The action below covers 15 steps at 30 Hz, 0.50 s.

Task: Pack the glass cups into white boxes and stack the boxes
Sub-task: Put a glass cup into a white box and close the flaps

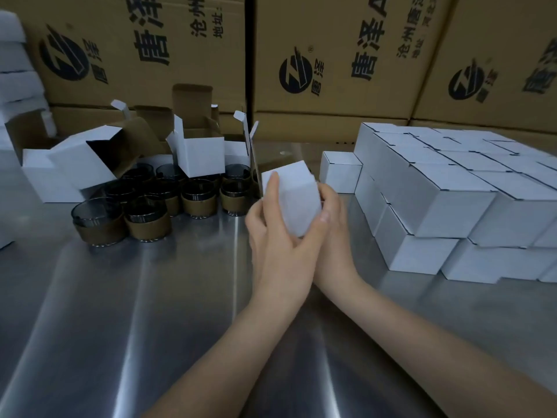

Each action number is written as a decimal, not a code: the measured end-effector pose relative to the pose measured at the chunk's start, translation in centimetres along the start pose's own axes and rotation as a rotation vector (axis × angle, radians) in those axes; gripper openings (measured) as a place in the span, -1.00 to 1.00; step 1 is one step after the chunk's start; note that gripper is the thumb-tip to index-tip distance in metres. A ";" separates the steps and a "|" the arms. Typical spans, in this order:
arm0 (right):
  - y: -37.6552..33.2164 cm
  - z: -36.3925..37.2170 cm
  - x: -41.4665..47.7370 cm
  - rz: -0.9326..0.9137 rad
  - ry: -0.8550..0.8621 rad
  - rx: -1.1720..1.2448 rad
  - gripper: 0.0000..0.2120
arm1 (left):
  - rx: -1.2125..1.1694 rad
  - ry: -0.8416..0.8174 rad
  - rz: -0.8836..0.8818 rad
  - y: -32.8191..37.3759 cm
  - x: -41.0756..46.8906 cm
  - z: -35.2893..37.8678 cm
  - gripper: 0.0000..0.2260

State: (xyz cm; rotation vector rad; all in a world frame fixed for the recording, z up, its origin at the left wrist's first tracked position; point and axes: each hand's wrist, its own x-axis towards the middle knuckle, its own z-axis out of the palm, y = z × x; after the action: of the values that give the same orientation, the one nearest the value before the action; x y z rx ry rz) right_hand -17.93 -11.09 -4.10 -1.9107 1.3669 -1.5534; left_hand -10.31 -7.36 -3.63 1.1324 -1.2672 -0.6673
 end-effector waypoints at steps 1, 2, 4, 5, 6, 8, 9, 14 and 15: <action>0.2 0.1 -0.1 -0.018 -0.027 -0.030 -0.27 | 0.001 0.013 -0.009 -0.3 0.2 -0.2 -0.26; 0.4 0.2 -0.2 -0.039 -0.052 -0.064 -0.33 | -0.001 0.024 -0.014 -0.6 0.5 -0.5 -0.24; 0.8 0.4 -0.4 -0.095 -0.092 -0.107 -0.35 | 0.025 0.057 -0.002 -1.2 1.1 -1.4 -0.18; 1.0 0.5 -0.4 -0.119 -0.114 -0.117 -0.33 | 0.052 0.072 0.010 -1.5 1.5 -1.8 -0.16; 1.0 0.6 -0.5 -0.135 -0.135 -0.125 -0.32 | 0.079 0.086 0.024 -1.8 1.8 -2.3 -0.15; 0.9 0.7 -0.6 -0.164 -0.168 -0.123 -0.40 | 0.123 0.105 0.048 -2.2 2.3 -3.1 -0.14; 1.0 0.7 -0.7 -0.176 -0.183 -0.112 -0.45 | 0.145 0.117 0.062 -2.4 2.4 -3.3 -0.15; 1.8 0.9 -0.3 -0.104 -0.185 -0.054 -0.53 | 0.220 0.199 0.128 -3.0 2.8 -4.5 -0.27; 2.1 0.9 0.0 -0.072 -0.163 -0.039 -0.55 | 0.223 0.208 0.131 -3.0 2.9 -4.7 -0.28</action>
State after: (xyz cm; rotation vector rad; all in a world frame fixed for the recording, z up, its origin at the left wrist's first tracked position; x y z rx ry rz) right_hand -18.08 -12.40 -5.93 -2.0807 1.2813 -1.3765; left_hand -4.58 -9.70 -4.88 1.2539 -1.2451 -0.3067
